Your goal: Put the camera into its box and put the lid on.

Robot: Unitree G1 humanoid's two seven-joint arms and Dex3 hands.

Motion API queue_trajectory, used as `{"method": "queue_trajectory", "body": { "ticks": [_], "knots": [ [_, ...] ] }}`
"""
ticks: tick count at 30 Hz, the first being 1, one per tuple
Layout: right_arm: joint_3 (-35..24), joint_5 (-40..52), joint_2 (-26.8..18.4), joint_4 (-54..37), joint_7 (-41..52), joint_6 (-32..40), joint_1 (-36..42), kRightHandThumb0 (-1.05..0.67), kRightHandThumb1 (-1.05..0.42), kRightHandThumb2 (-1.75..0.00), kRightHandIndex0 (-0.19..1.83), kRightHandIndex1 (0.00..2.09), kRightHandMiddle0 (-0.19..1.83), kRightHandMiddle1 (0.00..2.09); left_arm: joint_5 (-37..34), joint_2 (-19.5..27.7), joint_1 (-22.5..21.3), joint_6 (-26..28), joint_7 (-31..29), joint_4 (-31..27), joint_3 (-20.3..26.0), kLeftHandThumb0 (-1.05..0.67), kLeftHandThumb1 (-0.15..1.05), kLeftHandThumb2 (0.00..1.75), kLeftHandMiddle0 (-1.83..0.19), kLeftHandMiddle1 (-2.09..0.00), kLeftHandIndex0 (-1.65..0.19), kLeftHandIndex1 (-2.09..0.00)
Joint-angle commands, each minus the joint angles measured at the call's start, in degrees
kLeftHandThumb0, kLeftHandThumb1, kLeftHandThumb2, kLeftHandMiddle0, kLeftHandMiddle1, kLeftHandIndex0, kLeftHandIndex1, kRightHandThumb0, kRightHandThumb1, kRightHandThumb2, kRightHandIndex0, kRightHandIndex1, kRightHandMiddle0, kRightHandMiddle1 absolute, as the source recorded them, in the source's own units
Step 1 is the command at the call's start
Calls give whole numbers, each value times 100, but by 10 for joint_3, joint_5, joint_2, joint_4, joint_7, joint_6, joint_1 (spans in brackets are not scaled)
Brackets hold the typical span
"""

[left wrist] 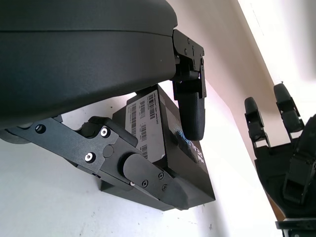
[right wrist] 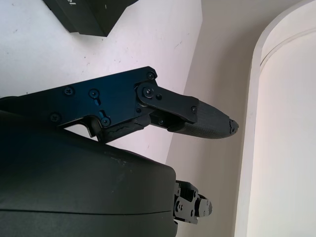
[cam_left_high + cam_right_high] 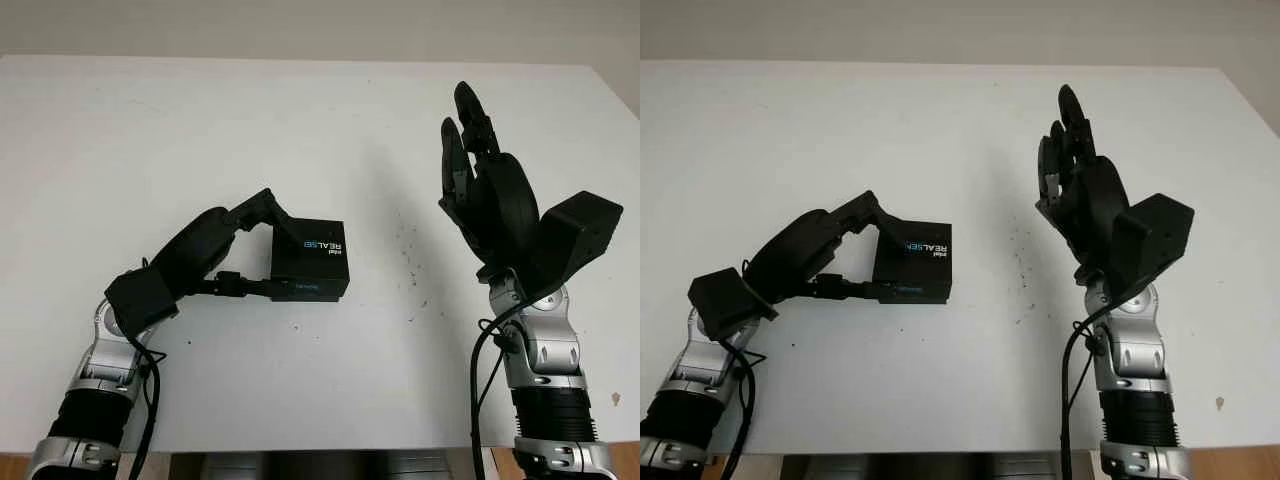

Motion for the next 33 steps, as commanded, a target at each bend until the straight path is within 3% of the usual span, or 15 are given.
{"method": "queue_trajectory", "body": {
  "ticks": [1,13,15,16,17,18,20,27,33],
  "knots": [
    [-5,1,-3,-15,-1,-1,5,-68,-105,-69,-13,5,-19,18,7,5,-5,-2,0,4,-9,-25,97,5,-12,-179,-16,-159],
    [-7,3,-6,-10,6,-4,4,-68,-105,-69,-14,5,-18,16,27,21,6,-2,14,-1,-4,-24,97,6,-12,-176,-15,-157],
    [-8,6,-6,-9,10,-6,4,-68,-105,-70,-14,5,-19,16,73,46,9,-5,20,-15,-17,-32,100,6,-7,-150,-10,-147],
    [-9,8,-6,-8,12,-8,4,-68,-105,-70,-14,5,-19,16,116,66,10,-10,26,-28,-28,-43,102,10,-4,-116,-6,-129],
    [-10,9,-5,-8,13,-8,3,-68,-105,-70,-14,5,-18,16,157,87,11,-10,27,-43,-40,-58,104,23,-3,-59,-4,-86],
    [-11,9,-4,-8,12,-8,3,-68,-105,-69,-14,5,-18,16,199,108,12,-6,28,-61,-52,-65,104,31,2,-33,-6,-53],
    [-11,9,-3,-10,11,-5,3,-68,-105,-68,-13,6,-18,17,261,137,16,12,26,-97,-69,-80,105,48,15,-7,3,-15],
    [-10,10,-8,-11,19,-5,1,-67,-105,-70,-15,5,-19,15,359,182,35,75,17,-202,-96,-90,105,67,19,0,19,0],
    [-10,11,-6,-12,20,-3,1,-67,-105,-70,-15,5,-19,14,367,194,40,112,-3,-248,-102,-92,105,70,19,0,19,0]
  ]
}}
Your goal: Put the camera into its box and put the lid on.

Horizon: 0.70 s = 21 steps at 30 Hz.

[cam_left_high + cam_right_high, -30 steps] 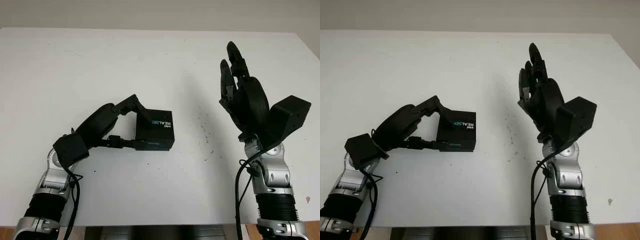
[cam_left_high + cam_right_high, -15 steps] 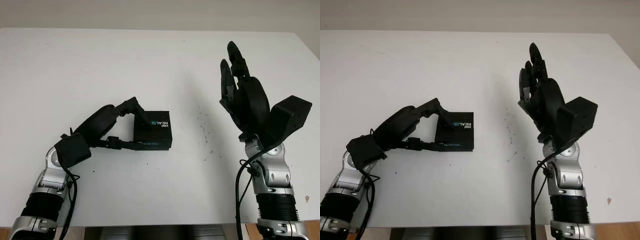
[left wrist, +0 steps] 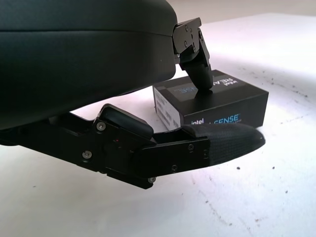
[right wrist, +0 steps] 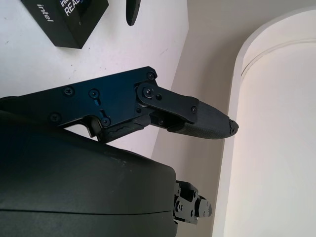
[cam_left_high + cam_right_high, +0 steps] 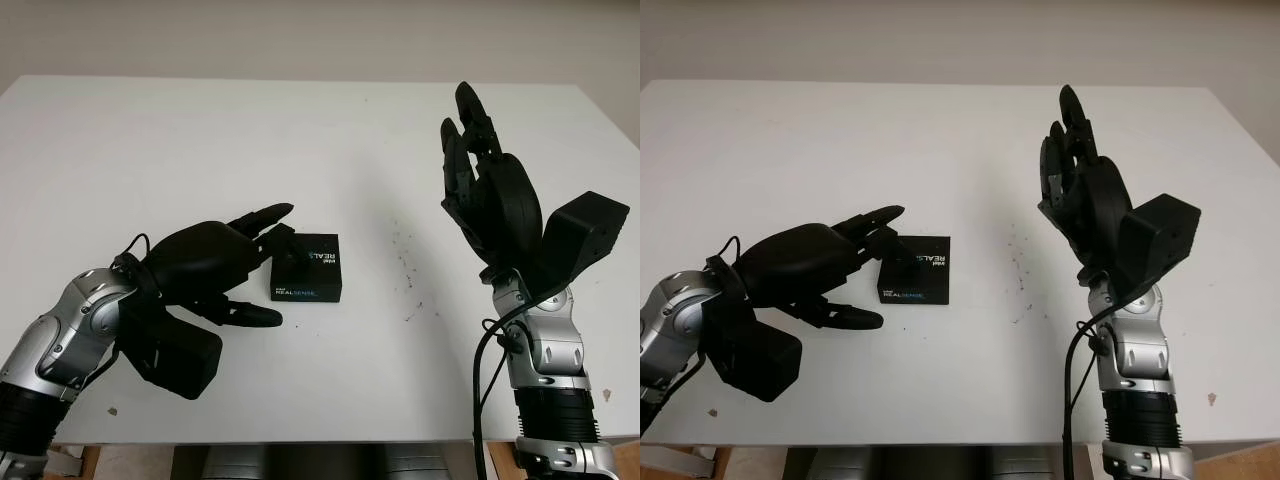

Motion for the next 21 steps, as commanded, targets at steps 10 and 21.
{"method": "queue_trajectory", "body": {
  "ticks": [10,21],
  "knots": [
    [14,-10,-6,-36,-3,34,4,-67,-105,-71,-16,5,-19,13,-209,-44,19,54,-18,47,50,-90,105,69,19,0,19,0],
    [33,-17,20,-48,-26,52,9,-62,-105,-73,-16,5,-19,10,-414,-135,-9,135,48,72,153,-86,105,68,19,0,19,0]
  ]
}}
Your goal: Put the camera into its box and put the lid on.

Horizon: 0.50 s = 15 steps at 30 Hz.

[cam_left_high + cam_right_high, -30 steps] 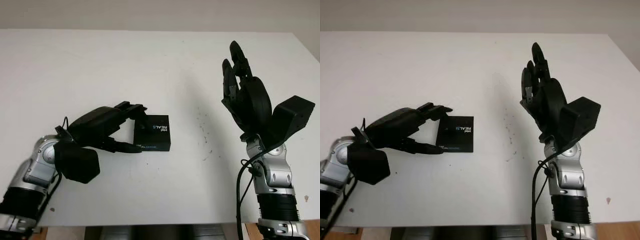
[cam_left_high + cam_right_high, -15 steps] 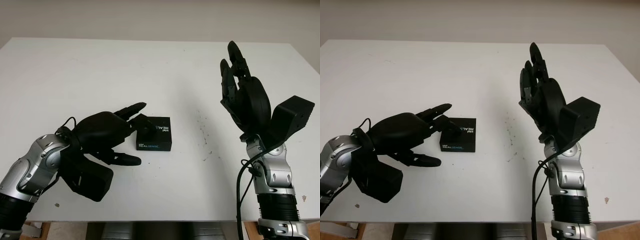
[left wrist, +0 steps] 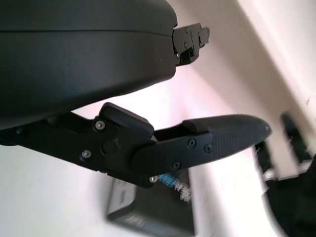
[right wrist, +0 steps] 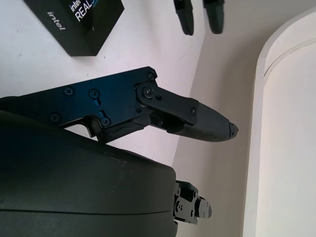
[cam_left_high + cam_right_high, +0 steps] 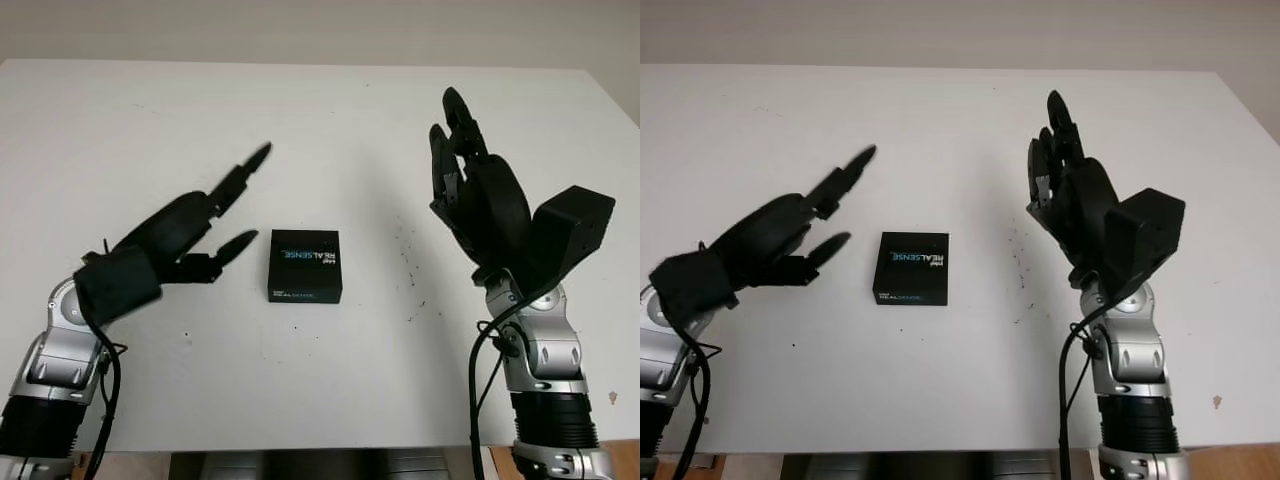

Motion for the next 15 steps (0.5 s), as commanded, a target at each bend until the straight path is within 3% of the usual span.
{"method": "queue_trajectory", "body": {
  "ticks": [1,9,15],
  "knots": [
    [5,-6,2,-3,-1,-7,0,-63,-105,-73,-18,3,-19,6,-24,-14,-16,26,12,-2,19,-86,105,67,19,0,19,0],
    [19,-21,6,9,5,-9,-2,-74,-105,-74,-19,0,-19,0,-120,-98,-54,30,80,46,83,-80,105,66,19,0,19,0],
    [20,-20,19,19,-5,-4,-10,-77,-105,-75,-19,0,-19,0,-133,-126,-77,19,113,80,102,-84,105,66,19,0,19,0]
  ]
}}
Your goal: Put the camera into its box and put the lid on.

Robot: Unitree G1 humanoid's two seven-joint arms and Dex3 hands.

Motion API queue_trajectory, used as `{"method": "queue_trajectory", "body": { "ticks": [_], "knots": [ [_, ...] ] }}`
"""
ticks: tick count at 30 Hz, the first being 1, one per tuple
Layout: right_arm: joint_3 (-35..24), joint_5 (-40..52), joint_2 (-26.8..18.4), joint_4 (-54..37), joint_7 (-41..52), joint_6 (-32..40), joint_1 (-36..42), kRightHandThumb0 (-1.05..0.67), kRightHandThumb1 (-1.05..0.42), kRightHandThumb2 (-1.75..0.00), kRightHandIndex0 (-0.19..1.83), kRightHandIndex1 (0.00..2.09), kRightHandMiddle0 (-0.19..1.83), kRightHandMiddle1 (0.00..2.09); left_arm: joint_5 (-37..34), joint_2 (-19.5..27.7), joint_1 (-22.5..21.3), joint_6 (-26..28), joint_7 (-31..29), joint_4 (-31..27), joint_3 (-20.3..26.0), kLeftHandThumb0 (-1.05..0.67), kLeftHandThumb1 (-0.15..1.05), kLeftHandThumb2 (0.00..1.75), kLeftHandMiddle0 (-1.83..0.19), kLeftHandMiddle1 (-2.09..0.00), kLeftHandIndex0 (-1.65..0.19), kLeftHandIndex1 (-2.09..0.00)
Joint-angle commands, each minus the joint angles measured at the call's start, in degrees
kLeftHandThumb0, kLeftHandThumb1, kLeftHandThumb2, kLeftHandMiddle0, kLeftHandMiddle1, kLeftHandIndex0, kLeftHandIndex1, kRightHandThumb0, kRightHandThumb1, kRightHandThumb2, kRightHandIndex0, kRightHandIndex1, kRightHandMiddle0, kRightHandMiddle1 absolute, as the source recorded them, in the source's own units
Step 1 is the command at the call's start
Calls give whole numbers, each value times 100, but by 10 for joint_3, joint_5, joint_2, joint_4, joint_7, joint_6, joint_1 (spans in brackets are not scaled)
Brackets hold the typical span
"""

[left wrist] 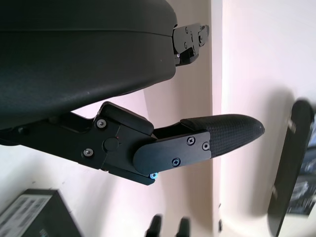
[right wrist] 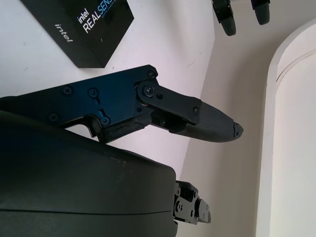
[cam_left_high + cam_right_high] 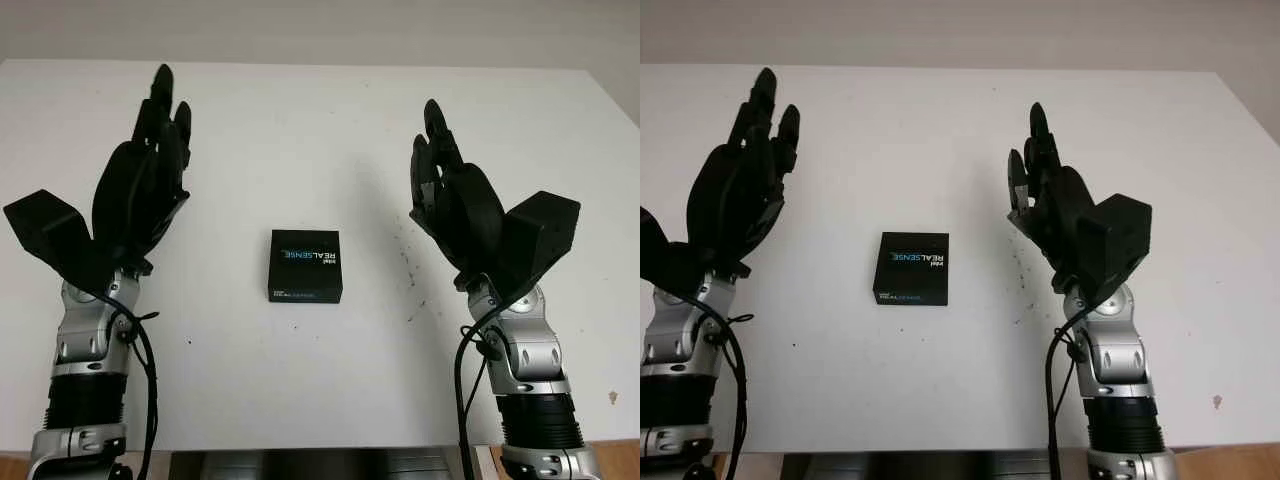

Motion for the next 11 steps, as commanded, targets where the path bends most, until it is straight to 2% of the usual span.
{"method": "queue_trajectory", "body": {
  "ticks": [1,11],
  "knots": [
    [-2,0,2,-1,-2,-4,-10,-77,-105,-75,-19,0,-19,0,-2,-9,-9,-9,8,6,6,-84,105,66,19,0,19,0],
    [-12,2,-1,7,-10,-4,-13,-78,-105,-73,-19,0,-19,0,-4,-25,-1,-26,9,20,14,-81,105,66,19,0,19,0]
  ]
}}
